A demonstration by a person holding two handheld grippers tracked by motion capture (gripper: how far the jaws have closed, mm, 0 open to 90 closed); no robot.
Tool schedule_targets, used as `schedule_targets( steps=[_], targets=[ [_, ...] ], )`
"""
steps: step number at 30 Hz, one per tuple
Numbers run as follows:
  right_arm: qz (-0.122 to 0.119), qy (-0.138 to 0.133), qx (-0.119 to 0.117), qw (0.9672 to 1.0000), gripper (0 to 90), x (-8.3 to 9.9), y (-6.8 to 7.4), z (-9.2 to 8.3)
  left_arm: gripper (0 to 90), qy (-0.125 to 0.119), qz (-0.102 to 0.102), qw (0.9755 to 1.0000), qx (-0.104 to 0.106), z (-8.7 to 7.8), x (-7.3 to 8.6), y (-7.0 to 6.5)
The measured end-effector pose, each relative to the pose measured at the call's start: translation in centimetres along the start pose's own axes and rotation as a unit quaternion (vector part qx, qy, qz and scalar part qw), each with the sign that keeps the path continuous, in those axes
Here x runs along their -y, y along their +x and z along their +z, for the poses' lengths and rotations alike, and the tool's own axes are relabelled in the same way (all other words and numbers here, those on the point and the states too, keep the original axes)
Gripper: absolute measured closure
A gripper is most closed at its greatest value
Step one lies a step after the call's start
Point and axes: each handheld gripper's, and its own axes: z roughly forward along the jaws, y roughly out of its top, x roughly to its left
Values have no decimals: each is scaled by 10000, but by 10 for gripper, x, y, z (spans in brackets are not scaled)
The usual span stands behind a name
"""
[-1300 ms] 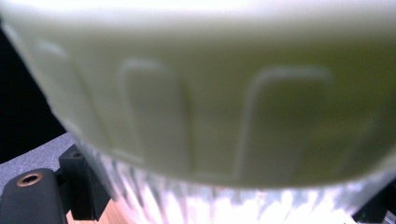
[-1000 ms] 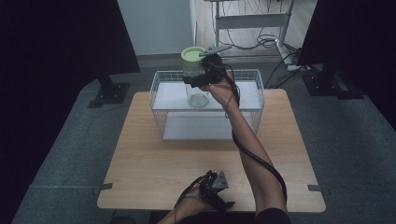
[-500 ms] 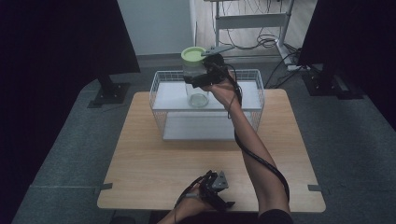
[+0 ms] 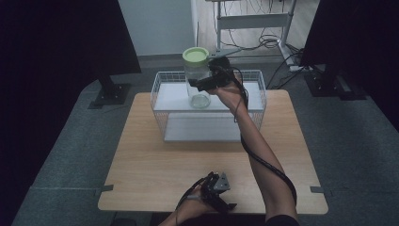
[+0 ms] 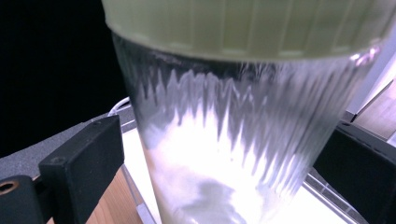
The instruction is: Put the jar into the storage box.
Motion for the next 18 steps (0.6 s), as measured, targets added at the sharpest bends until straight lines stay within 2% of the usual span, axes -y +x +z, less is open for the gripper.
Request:
schedule_targets(
  steps=[18],
  targets=[
    [51, 6, -43, 10000, 30, 14, 2, -16, 22, -5, -8, 10000, -9, 0, 0, 0]
  ],
)
